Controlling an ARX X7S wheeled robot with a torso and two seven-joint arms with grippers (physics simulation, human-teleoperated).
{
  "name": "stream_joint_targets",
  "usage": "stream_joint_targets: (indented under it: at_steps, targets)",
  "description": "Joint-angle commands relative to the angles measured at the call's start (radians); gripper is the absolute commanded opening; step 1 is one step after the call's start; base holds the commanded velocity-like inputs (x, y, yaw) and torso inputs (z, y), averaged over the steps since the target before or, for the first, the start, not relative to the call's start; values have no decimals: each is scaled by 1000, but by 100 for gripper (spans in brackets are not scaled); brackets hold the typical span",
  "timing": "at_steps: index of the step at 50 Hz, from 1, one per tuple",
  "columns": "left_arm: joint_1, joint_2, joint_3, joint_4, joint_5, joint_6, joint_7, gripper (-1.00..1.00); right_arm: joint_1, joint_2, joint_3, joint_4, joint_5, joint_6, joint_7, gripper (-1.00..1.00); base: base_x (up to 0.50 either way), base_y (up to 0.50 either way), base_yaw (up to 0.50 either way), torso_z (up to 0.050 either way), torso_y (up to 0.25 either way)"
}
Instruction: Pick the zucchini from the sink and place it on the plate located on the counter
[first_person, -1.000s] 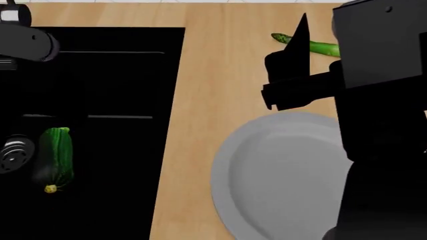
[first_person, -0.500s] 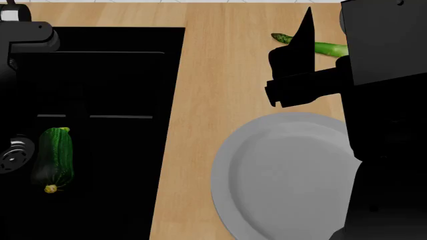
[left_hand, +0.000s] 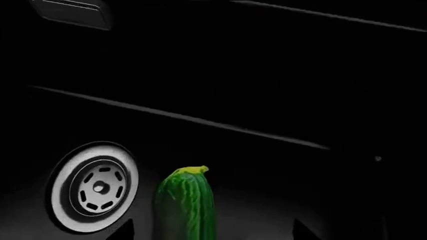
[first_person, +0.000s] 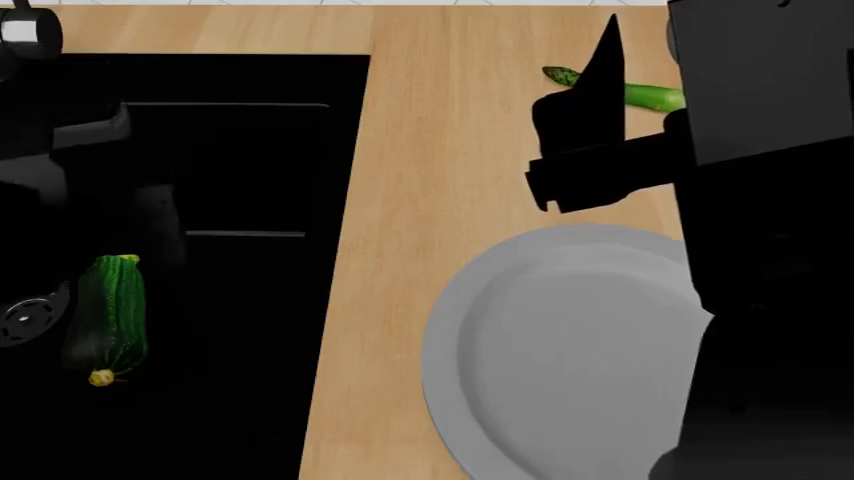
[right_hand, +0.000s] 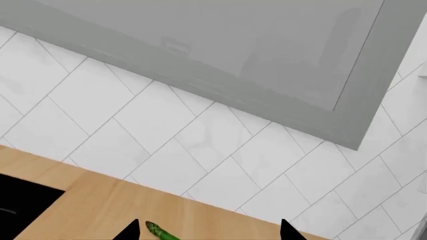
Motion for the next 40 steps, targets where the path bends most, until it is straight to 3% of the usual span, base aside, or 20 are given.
stream_joint_targets:
  at_steps: [1, 40]
  targets:
    - [-16, -47, -13, -269, -54, 141, -27, 100, -13, -5, -10, 30, -3, -31, 6, 100, 0, 0, 0, 0, 0]
    - [108, -66, -22, -270, -112, 138, -72, 100, -24, -1, -23, 44, -1, -46, 13, 100, 0, 0, 0, 0, 0]
